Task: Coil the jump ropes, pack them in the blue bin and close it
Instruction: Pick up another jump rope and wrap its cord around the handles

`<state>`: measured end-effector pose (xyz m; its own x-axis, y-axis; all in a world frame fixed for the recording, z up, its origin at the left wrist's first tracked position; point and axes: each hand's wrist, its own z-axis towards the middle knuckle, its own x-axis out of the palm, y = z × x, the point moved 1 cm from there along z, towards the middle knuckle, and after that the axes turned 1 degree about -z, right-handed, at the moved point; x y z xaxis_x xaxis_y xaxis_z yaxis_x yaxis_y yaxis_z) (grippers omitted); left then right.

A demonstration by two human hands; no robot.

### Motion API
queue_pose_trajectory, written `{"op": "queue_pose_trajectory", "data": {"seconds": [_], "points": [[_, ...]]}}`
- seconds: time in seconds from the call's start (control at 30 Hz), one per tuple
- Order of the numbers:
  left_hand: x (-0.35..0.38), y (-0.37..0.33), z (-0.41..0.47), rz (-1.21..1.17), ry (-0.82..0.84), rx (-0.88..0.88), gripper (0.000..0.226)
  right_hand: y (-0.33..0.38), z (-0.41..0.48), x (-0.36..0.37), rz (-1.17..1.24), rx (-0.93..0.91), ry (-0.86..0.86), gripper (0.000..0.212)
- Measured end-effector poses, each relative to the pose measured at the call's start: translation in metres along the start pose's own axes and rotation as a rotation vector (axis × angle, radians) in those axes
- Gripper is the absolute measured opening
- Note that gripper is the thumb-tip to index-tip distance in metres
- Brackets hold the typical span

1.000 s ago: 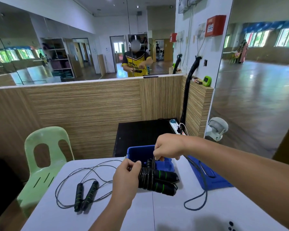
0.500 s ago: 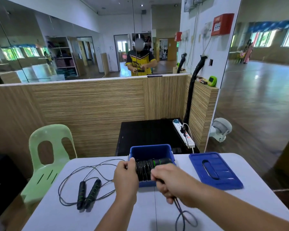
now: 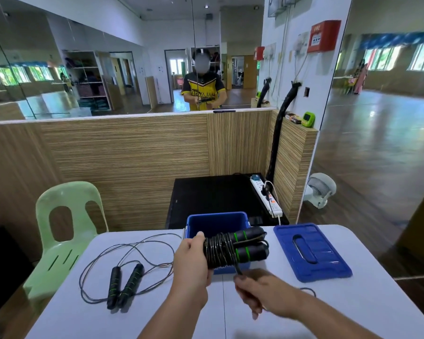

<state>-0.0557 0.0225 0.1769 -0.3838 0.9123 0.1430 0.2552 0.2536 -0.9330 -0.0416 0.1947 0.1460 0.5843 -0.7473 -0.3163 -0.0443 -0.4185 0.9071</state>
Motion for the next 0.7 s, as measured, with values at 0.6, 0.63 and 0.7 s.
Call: {"op": "queue_pose_trajectory", "data": {"seconds": [0.6,0.63,0.7], "points": [[-0.008,0.008,-0.005,0.144,0.103,0.129,0.033,0.086,0.033,-0.092,-0.372,0.090,-0.062,0.024],[-0.008,0.010,-0.003,0.161,0.071,0.144,0.035,0.090,0.032,-0.088,-0.327,0.099,-0.075,0.024],[-0.009,0.013,0.001,0.179,0.008,0.171,0.036,0.093,0.031,-0.079,-0.230,0.113,-0.117,0.023]]}}
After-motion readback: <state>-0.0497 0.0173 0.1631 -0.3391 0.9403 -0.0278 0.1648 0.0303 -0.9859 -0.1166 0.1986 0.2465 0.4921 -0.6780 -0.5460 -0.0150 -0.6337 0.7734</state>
